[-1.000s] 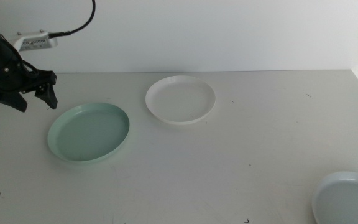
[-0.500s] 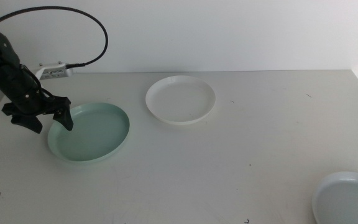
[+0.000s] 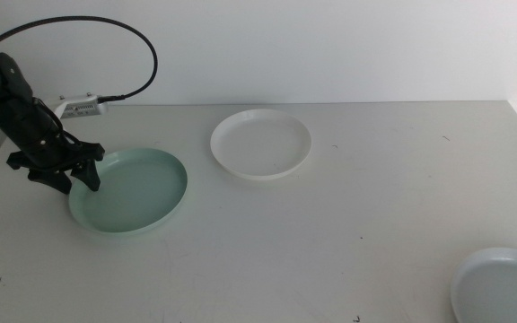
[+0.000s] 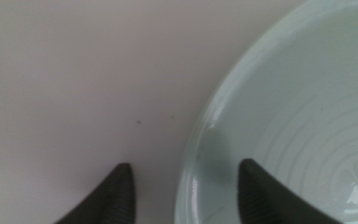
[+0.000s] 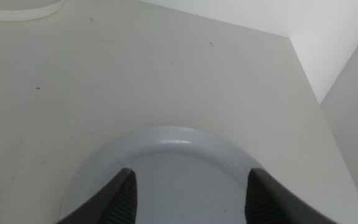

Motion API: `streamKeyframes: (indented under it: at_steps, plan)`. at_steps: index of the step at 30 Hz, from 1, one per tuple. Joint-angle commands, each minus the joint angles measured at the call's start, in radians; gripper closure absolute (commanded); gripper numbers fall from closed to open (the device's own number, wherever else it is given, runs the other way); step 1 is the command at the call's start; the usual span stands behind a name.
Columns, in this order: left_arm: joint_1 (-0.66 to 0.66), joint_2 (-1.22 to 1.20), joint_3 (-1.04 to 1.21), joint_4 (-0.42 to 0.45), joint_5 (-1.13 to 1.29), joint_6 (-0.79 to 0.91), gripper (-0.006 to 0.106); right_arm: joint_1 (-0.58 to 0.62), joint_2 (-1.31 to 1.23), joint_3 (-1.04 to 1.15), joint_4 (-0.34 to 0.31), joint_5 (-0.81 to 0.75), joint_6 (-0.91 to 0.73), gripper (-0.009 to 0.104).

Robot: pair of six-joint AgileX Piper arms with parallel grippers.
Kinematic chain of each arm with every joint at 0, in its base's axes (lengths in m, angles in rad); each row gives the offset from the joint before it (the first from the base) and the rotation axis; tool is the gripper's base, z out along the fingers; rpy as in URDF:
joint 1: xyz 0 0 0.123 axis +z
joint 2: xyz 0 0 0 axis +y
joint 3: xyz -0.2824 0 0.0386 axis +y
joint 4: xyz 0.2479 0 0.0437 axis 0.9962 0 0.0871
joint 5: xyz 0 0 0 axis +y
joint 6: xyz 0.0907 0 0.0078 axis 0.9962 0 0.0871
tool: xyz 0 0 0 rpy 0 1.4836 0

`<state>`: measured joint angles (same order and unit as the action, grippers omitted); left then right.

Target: Stack the three bowls on top of each other.

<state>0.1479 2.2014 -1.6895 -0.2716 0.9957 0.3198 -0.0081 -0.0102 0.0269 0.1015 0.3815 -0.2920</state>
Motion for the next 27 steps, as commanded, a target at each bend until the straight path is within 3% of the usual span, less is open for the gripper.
streamKeyframes:
  at_steps: [1, 9, 21, 27]
  plan:
    - [0.002, -0.05, -0.023, -0.028, 0.0, -0.004, 0.055, -0.008, -0.027, -0.005, -0.01, -0.061, -0.014, 0.05]
    - [0.002, -0.05, -0.023, 0.03, 0.0, -0.004, 0.099, -0.008, -0.027, -0.005, -0.01, -0.061, -0.014, 0.05]
    - [0.002, -0.095, -0.02, 0.037, 0.065, -0.01, 0.1, -0.008, -0.027, -0.005, -0.01, -0.061, -0.014, 0.05]
    - [0.002, -0.283, 0.149, -0.001, -0.031, -0.022, 0.1, -0.008, -0.027, -0.005, -0.01, -0.061, -0.014, 0.05]
